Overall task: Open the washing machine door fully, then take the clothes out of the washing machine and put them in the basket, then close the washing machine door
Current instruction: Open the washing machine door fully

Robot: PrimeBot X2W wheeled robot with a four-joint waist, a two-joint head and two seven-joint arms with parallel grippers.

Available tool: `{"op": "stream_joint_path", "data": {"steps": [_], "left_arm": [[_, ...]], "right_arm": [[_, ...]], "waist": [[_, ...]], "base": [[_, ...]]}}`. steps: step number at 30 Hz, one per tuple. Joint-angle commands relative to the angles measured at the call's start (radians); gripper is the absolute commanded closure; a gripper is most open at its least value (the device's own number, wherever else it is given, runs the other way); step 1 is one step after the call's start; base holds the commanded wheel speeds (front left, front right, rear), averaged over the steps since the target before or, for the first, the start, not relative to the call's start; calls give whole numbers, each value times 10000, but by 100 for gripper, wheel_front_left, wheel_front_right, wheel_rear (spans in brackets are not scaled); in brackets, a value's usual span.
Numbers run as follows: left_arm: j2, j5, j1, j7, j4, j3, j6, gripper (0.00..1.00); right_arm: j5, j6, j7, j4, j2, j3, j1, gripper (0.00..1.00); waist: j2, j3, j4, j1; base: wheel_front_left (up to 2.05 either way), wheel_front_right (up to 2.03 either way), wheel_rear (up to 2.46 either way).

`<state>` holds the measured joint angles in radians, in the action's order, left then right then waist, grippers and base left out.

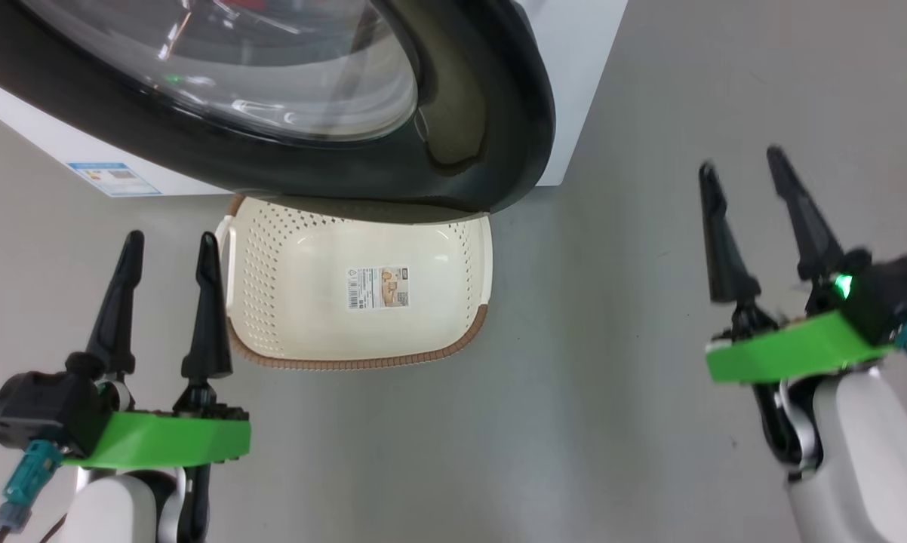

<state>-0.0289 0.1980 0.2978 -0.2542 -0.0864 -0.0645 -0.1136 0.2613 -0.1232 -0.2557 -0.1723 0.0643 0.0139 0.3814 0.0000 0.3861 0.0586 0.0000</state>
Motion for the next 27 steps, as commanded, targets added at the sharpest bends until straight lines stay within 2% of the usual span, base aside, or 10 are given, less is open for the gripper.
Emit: {"op": "stream_joint_path", "data": {"steps": [1,7,27], "left_arm": [[-214,-16,-169,-76,323,-276,38,0],[-214,-99,-293,-76,406,-314,46,0],[-214,-162,-363,-76,381,-443,13,0]], "right_arm": [[-218,-75,-60,458,-107,167,-410,0],[-189,-75,-60,857,-137,499,-1162,0],[-485,-75,-60,668,-140,987,-1279,0]], "waist": [[0,-29,20,0],[0,-80,-46,0],[0,-42,-93,0]], "base": [[0,0,0],[0,0,0],[0,0,0]]}}
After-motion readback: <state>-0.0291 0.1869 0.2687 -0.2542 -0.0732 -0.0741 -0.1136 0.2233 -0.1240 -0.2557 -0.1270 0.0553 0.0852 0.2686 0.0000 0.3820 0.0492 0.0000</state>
